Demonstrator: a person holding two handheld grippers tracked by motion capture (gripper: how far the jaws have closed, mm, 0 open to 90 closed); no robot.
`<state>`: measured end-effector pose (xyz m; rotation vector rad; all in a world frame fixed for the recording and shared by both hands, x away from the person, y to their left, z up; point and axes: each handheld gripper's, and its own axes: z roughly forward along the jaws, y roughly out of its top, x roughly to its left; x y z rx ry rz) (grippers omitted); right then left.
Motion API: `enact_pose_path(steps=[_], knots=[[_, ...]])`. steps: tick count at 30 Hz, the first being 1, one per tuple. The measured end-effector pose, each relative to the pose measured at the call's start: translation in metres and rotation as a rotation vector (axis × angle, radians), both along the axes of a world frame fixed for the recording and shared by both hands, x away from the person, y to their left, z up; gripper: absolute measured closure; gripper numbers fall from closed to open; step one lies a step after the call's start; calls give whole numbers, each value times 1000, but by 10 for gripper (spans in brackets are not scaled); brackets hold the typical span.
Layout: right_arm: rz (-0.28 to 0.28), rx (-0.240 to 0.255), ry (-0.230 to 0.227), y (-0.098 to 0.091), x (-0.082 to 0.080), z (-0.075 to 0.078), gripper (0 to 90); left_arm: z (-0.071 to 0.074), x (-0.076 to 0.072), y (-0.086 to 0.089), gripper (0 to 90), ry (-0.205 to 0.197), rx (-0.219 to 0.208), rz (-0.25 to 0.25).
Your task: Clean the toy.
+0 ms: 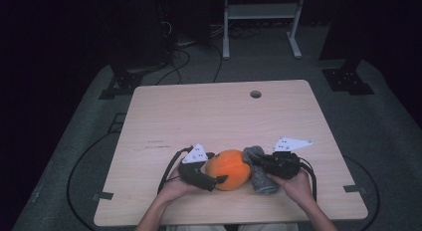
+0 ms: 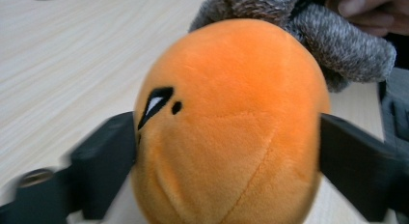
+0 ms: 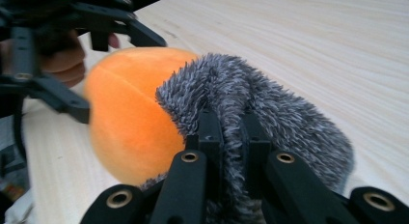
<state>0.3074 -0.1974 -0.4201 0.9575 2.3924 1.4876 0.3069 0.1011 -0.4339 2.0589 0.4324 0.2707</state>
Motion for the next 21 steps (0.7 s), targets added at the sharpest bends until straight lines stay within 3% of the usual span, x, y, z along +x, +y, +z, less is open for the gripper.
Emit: enact_pose_path(steps=[1,2,4,5,6,8,9,11,12,13,14,15,16,18,19,20,21], knots=[[17,17,-17,0,-2,4,821,6,-10,-2,315,-135,25,18],[20,37,-32,0,-3,7,821,8,-14,-4,342,-187,24,25],[49,98,-57,1,-5,14,821,11,-20,-10,374,-287,80,23],[37,83,-89,4,-7,17,820,10,-21,-12,374,-295,92,0],[37,83,-89,4,-7,17,820,10,-21,-12,370,-295,92,0],[22,28,-112,10,-6,15,820,7,-21,-11,330,-284,86,-23],[19,-7,-101,12,-5,10,820,7,-18,-9,270,-226,45,-7],[20,-11,-50,12,-2,-2,820,7,-9,-4,156,-103,-23,35],[20,-11,-50,12,-2,-2,820,7,-9,-4,113,-103,-23,35],[24,-9,-33,13,-3,-5,821,7,-5,-2,113,-37,-41,53],[57,4,-13,14,-6,-4,821,4,1,0,84,56,-43,66],[80,11,-7,15,-8,-3,820,4,1,1,93,54,-41,60],[92,27,-4,15,-9,-1,820,3,-2,2,156,11,-44,60],[132,115,4,14,-8,5,820,5,-6,1,291,-48,-11,51],[120,108,-22,15,-9,9,820,5,-8,0,323,-81,11,37],[104,83,-53,16,-10,12,820,5,-8,0,342,-81,11,37],[97,68,-62,16,-9,13,820,5,-11,-1,352,-113,30,2]])
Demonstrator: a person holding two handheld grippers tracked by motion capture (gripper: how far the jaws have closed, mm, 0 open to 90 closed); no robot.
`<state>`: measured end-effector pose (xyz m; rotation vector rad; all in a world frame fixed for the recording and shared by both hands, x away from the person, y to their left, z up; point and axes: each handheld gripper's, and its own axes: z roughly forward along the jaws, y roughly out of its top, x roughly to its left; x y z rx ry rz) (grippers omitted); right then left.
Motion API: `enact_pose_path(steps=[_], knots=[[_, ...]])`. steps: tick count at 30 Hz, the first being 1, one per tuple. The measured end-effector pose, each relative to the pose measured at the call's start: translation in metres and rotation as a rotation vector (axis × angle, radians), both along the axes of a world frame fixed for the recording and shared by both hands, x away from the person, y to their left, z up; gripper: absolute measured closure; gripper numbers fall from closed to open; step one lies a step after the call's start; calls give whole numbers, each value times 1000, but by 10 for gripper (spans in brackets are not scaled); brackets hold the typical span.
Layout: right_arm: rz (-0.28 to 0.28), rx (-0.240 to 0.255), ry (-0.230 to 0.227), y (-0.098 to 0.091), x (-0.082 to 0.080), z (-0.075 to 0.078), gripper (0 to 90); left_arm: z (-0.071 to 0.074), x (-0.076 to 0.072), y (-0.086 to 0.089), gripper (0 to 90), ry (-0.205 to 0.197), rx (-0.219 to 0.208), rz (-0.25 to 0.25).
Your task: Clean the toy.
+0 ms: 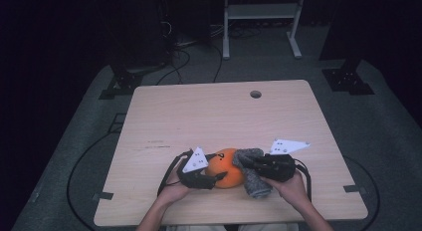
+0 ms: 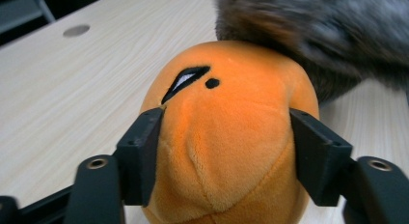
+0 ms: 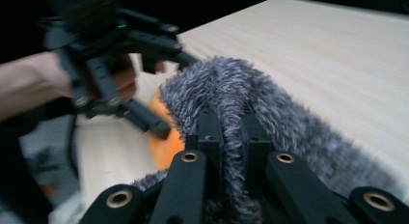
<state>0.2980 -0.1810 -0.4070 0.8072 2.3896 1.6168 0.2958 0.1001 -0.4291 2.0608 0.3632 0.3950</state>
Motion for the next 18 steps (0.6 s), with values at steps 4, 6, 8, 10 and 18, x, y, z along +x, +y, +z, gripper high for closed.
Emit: enact_pose_path(steps=[4,6,8,10,18], knots=[[-67,-75,20,-5,9,-15,821,-2,0,1,354,-7,1,-23],[-99,-82,42,-12,14,-18,821,-1,2,1,344,2,-4,-25],[-124,-81,45,-15,14,-18,821,-1,4,2,290,34,-21,-21],[-118,-85,41,-13,14,-17,821,0,8,1,166,114,-50,9],[-91,-60,74,-12,10,-18,822,3,9,4,314,88,-76,63]])
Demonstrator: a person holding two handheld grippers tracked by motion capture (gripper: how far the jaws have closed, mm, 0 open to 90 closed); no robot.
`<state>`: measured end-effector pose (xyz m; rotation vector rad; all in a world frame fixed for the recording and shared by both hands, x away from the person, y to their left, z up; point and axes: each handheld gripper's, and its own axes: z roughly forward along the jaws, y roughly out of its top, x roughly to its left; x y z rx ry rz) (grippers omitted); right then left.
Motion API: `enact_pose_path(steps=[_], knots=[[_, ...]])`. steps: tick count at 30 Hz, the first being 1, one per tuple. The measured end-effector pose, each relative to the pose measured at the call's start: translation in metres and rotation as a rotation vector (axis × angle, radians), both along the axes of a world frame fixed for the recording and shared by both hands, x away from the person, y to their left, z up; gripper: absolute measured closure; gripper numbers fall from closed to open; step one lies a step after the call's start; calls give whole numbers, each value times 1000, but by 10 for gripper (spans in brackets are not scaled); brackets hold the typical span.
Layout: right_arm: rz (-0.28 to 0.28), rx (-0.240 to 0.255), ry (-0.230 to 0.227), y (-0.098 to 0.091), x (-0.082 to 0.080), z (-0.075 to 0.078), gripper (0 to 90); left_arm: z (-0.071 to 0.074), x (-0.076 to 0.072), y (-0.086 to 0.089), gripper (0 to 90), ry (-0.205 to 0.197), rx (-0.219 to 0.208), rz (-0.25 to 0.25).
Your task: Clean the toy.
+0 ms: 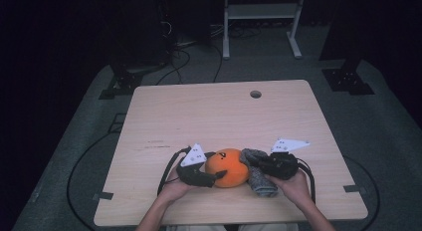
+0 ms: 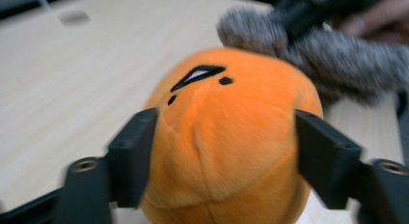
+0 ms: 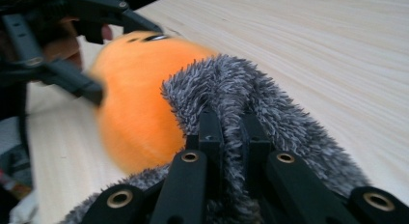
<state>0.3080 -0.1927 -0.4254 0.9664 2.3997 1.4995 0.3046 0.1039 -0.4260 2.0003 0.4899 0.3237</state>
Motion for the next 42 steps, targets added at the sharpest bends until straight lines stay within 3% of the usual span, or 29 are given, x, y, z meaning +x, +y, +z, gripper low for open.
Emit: enact_pose_path(steps=[1,3,4,5,7,9,10,12,14,15,16,19,21,22,23,24,25,27,29,32,35,37,39,40,42], knots=[[6,0,-3,1,-1,0,822,3,0,1,318,-42,-22,25],[8,-4,-5,4,-2,-1,822,4,1,2,286,-37,-35,39],[14,-13,-6,8,-3,-3,822,4,5,6,242,23,-65,46],[16,-13,-9,10,-4,-4,822,3,7,7,210,44,-71,48],[37,-13,-13,13,-5,-3,822,1,11,12,165,128,-81,40],[48,-15,-11,14,-5,-4,822,0,13,13,146,149,-83,50],[60,-29,-11,16,-6,-5,822,-2,15,14,152,178,-64,55],[63,-35,0,15,-6,-7,822,-2,11,14,246,134,-37,45],[55,-43,11,12,-5,-8,822,-2,5,11,346,59,-22,35],[50,-38,17,10,-4,-7,822,-2,5,11,368,59,-22,35],[37,-37,2,9,-4,-4,822,-2,1,9,388,-18,-27,16],[12,6,-59,4,-6,8,822,-2,-3,3,404,-107,-15,-30],[11,16,-74,5,-6,10,822,-3,-2,2,377,-101,-15,-44],[28,9,-68,9,-5,9,822,-3,1,4,324,-61,-34,-32],[34,-4,-62,12,-5,6,822,-3,1,4,251,-61,-34,-32],[41,-12,-59,16,-5,2,822,-1,6,6,177,24,-59,-11],[47,-9,-55,18,-5,1,822,-1,8,7,140,52,-56,1],[65,-16,-63,23,-8,0,822,-2,8,8,139,55,-38,7],[58,-39,-68,23,-8,0,822,-5,6,9,235,30,-17,0],[23,-53,-32,13,-3,-7,822,-7,6,12,310,15,0,-5],[-15,-59,8,4,2,-12,822,-11,8,18,331,4,5,-3],[-24,-61,2,2,3,-10,822,-13,9,18,338,1,9,1],[-24,-35,-15,2,3,-5,823,-16,10,19,332,10,-17,20],[-7,-3,-20,3,2,-3,822,-16,11,19,326,10,-15,23],[20,-9,-32,9,0,0,822,-17,12,19,312,19,-26,29]])
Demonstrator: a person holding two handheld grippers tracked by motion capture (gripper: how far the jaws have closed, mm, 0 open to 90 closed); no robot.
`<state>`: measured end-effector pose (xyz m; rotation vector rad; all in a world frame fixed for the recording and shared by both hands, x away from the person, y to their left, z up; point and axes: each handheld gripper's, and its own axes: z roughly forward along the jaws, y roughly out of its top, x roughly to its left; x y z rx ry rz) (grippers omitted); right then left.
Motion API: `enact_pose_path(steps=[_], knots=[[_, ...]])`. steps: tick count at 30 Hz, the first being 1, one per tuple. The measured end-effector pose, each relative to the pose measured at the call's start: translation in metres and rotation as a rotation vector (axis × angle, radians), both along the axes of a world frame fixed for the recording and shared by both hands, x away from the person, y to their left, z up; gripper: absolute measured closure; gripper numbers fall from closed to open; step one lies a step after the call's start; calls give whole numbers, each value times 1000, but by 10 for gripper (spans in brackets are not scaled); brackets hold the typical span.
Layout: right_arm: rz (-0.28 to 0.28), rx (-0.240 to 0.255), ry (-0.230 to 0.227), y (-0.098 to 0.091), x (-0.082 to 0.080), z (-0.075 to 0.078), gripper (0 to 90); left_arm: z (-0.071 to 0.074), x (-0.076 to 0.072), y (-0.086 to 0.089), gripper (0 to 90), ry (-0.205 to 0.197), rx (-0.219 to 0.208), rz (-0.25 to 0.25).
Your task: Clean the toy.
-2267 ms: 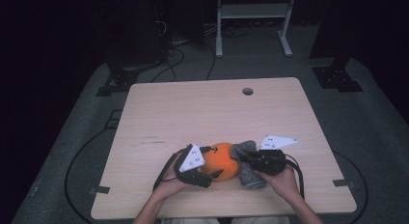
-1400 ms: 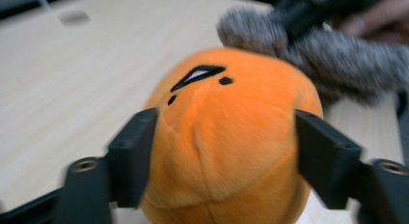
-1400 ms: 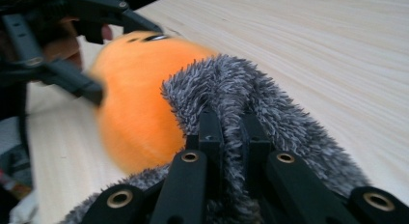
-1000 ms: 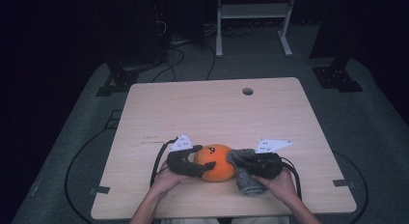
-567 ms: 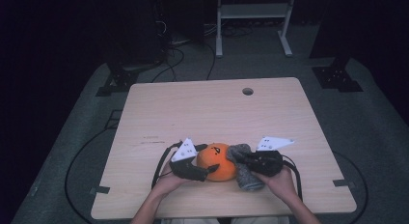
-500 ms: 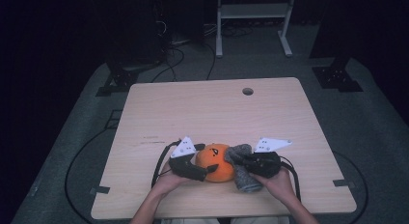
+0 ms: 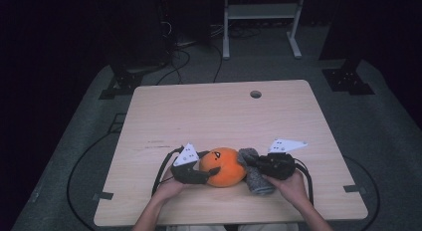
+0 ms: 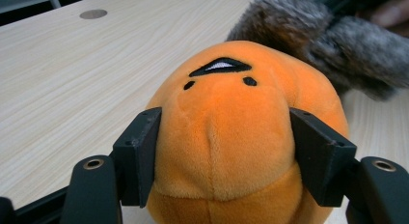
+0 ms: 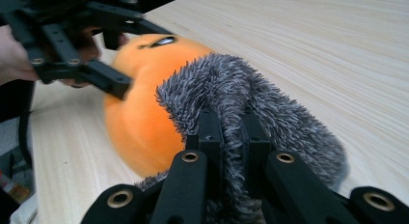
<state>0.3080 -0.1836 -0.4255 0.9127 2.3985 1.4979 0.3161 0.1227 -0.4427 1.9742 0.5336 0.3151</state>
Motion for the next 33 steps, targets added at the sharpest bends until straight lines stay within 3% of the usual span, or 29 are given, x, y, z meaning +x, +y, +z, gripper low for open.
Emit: enact_pose_path(steps=[2,4,5,7,8,11,13,16,17,18,19,21,22,24,26,30,31,33], knots=[[19,-19,6,6,-2,-3,822,2,2,1,242,34,-30,0],[23,-24,14,7,-3,-7,823,4,5,2,125,121,-59,18],[31,-17,20,6,-3,-8,822,4,6,1,86,145,-61,19],[44,-19,23,5,-4,-9,822,3,7,0,80,160,-55,10],[46,-24,20,5,-5,-10,822,3,6,1,112,154,-58,1],[27,-32,37,-1,-2,-12,822,6,0,-1,296,75,-46,-5],[-11,-41,38,-7,2,-11,822,7,-4,-3,349,8,-38,-20],[-27,-7,0,-10,2,-3,822,7,-9,-9,382,-107,-14,-57],[-29,-1,-4,-10,2,-1,822,6,-10,-10,381,-125,-15,-70],[-21,-9,6,-5,3,-3,822,5,-8,-10,326,-120,-16,-68],[-21,-9,6,-5,3,-3,822,4,-5,-9,326,-83,-25,-59],[-13,-9,17,-1,3,-8,822,6,2,-6,171,24,-34,-34],[-6,-2,16,2,1,-8,822,8,3,-5,121,47,-27,-23],[20,-4,-3,6,-2,-5,822,7,0,-1,127,38,0,-44],[26,-9,0,7,-3,-7,822,6,-2,1,230,19,10,-47],[-28,-48,46,-3,4,-17,822,4,-4,0,320,-4,30,-55],[-37,-39,60,-6,6,-17,822,4,-4,1,332,-8,38,-59],[-36,-19,39,-7,4,-12,822,3,-5,1,347,-27,44,-74]])
